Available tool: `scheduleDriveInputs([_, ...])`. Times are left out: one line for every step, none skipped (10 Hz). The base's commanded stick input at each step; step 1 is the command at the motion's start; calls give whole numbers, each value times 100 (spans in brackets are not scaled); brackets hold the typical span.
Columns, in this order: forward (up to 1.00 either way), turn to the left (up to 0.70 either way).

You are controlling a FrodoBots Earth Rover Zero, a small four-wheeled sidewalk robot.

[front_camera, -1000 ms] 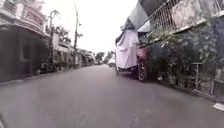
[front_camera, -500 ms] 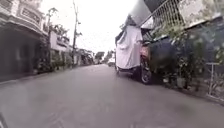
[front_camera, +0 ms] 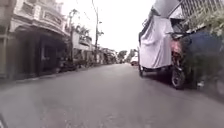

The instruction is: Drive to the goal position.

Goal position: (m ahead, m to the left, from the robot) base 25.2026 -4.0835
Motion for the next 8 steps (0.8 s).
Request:
scheduleDriveInputs([70,0])
scheduleDriveInputs([70,0])
scheduleDriveInputs([70,0])
scheduleDriveInputs([70,0])
scheduleDriveInputs([70,0])
scheduleDriveInputs([70,0])
scheduleDriveInputs([70,0])
scheduleDriveInputs([70,0])
